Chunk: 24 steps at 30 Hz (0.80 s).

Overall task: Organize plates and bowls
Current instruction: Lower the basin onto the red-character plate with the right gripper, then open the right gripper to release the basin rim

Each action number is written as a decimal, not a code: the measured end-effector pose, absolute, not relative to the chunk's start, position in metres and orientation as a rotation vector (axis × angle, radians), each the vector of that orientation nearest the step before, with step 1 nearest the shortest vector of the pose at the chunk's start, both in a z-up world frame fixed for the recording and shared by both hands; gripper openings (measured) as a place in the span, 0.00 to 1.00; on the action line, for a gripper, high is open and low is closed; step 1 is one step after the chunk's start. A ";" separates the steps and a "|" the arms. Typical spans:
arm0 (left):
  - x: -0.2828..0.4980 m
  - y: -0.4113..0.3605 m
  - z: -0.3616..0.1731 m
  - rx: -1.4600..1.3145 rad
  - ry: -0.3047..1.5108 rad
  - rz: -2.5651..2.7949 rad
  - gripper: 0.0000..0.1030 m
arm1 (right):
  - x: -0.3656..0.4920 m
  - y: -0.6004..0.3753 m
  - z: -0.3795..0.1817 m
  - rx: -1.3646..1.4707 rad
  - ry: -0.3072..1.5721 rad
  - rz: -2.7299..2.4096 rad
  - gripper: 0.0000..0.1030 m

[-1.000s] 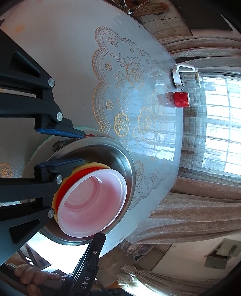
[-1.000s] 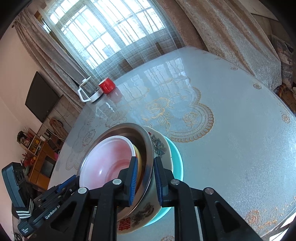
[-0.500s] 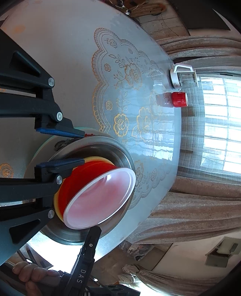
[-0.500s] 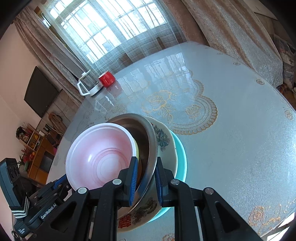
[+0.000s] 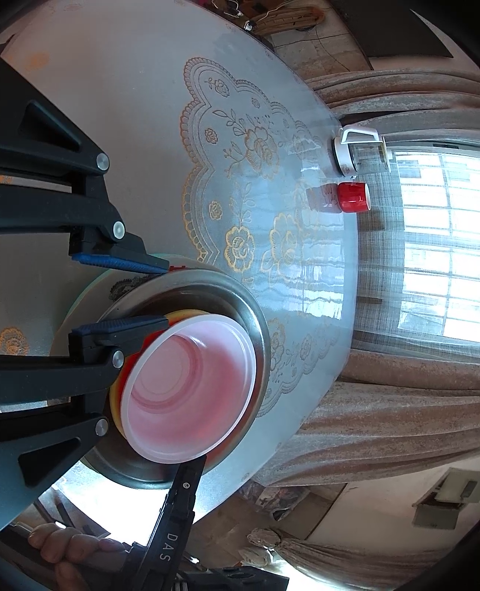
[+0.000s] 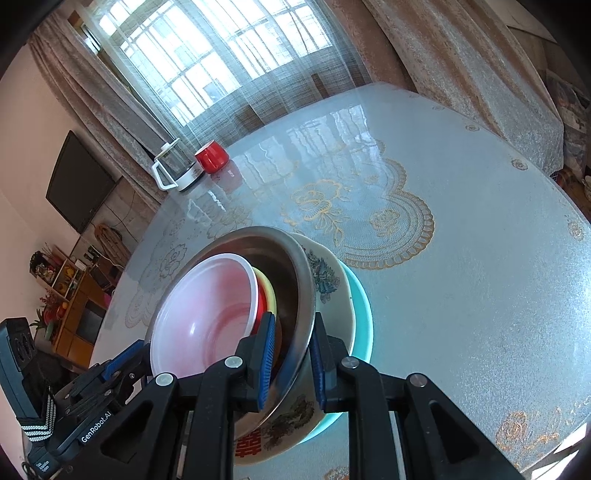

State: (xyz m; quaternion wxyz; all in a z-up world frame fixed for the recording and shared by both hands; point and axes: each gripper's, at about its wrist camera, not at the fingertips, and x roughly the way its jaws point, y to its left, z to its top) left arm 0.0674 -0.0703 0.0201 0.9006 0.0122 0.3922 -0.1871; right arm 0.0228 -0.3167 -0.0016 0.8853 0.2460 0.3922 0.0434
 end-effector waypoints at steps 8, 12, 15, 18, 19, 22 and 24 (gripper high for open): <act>0.066 -0.069 0.020 0.013 0.813 -0.385 0.22 | 0.022 -0.319 -0.002 0.507 0.818 0.083 0.18; 0.064 -0.069 0.021 0.012 0.805 -0.375 0.22 | 0.021 -0.316 0.000 0.487 0.818 0.069 0.19; 0.062 -0.068 0.022 0.015 0.794 -0.364 0.23 | 0.019 -0.313 0.003 0.467 0.807 0.054 0.22; 0.060 -0.064 0.024 0.013 0.783 -0.349 0.24 | 0.015 -0.309 0.007 0.444 0.788 0.028 0.23; 0.059 -0.064 0.025 0.012 0.777 -0.342 0.26 | 0.013 -0.309 0.009 0.436 0.776 0.016 0.24; 0.054 -0.060 0.028 0.016 0.746 -0.316 0.34 | 0.006 -0.305 0.019 0.390 0.720 -0.026 0.28; 0.051 -0.057 0.029 0.015 0.733 -0.297 0.38 | 0.002 -0.301 0.026 0.368 0.690 -0.038 0.30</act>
